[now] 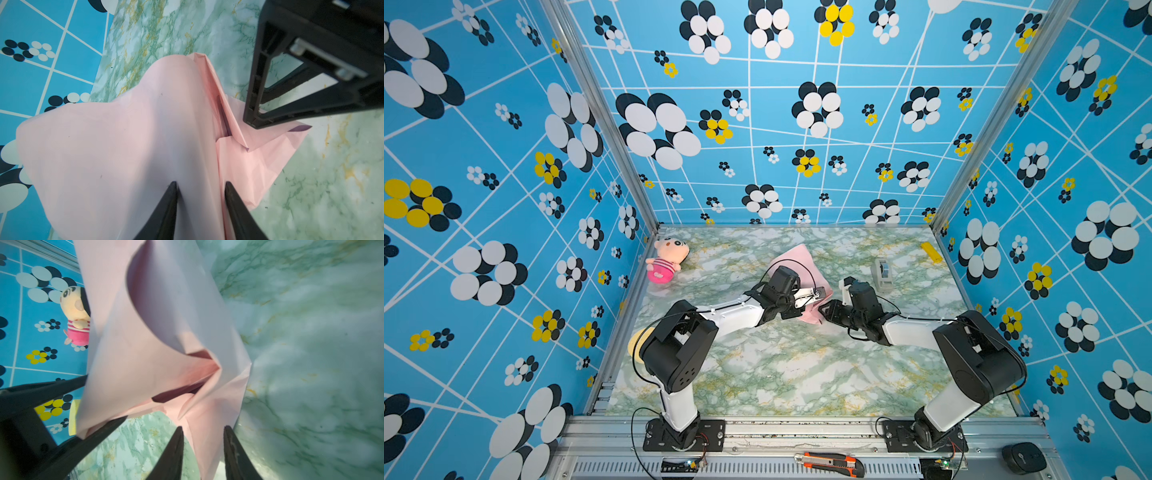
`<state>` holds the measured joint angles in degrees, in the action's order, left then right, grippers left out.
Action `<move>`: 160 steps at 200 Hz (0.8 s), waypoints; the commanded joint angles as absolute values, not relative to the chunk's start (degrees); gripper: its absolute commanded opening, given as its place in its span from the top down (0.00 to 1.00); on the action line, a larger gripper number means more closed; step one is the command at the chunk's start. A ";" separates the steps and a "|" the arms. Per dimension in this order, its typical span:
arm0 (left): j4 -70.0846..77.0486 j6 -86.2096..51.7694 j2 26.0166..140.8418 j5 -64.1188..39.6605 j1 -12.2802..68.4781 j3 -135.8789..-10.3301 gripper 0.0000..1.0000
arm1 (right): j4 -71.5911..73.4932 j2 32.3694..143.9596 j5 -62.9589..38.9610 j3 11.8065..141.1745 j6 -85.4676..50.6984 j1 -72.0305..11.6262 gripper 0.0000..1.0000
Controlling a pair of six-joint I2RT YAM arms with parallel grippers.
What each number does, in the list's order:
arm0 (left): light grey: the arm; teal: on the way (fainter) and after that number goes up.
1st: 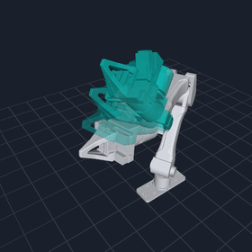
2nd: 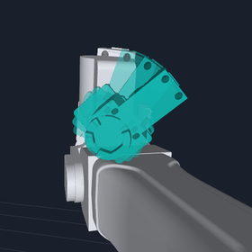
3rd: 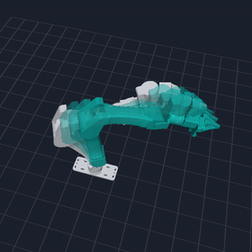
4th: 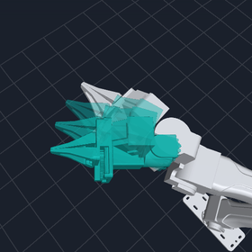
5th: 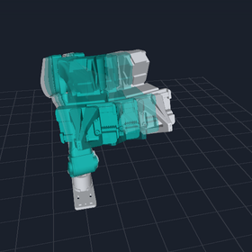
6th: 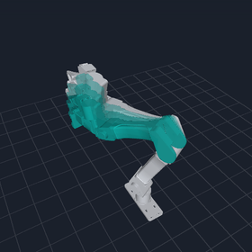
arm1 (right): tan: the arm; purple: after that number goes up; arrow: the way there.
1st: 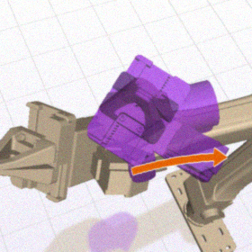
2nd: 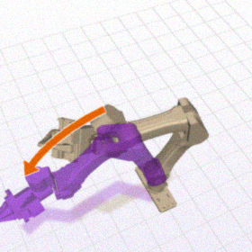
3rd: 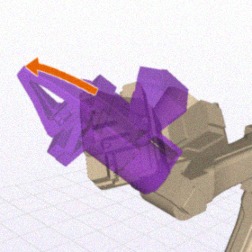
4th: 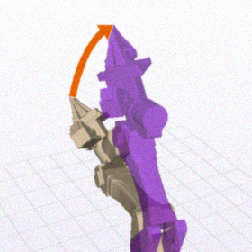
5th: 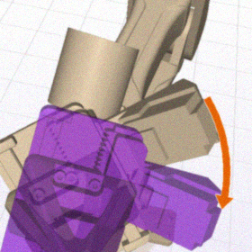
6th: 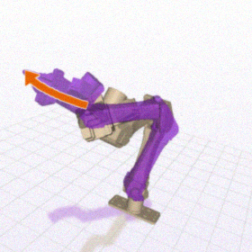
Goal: Wrap a gift box in wrapping paper
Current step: Fold the wrapping paper for the gift box.
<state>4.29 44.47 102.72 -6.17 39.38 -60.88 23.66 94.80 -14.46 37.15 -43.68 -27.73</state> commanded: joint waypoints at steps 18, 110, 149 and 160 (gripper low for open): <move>-1.94 43.15 105.64 -9.14 40.34 -60.32 0.62 | 27.01 94.32 -14.83 36.23 -48.34 -28.41 0.67; -2.29 43.33 105.60 -9.36 40.43 -60.30 0.62 | 32.58 103.55 -13.92 40.41 -54.42 -29.08 0.86; -2.29 43.33 105.56 -9.49 40.52 -60.20 0.62 | 36.60 105.88 -12.58 42.07 -56.92 -29.22 0.86; -2.29 43.33 105.60 -9.65 40.52 -60.20 0.62 | 37.25 106.36 -12.11 42.44 -57.05 -29.22 0.86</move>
<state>4.29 44.12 102.74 -6.17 39.38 -60.88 33.43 105.01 -14.46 40.82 -55.13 -28.69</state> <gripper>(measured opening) 0.384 0.141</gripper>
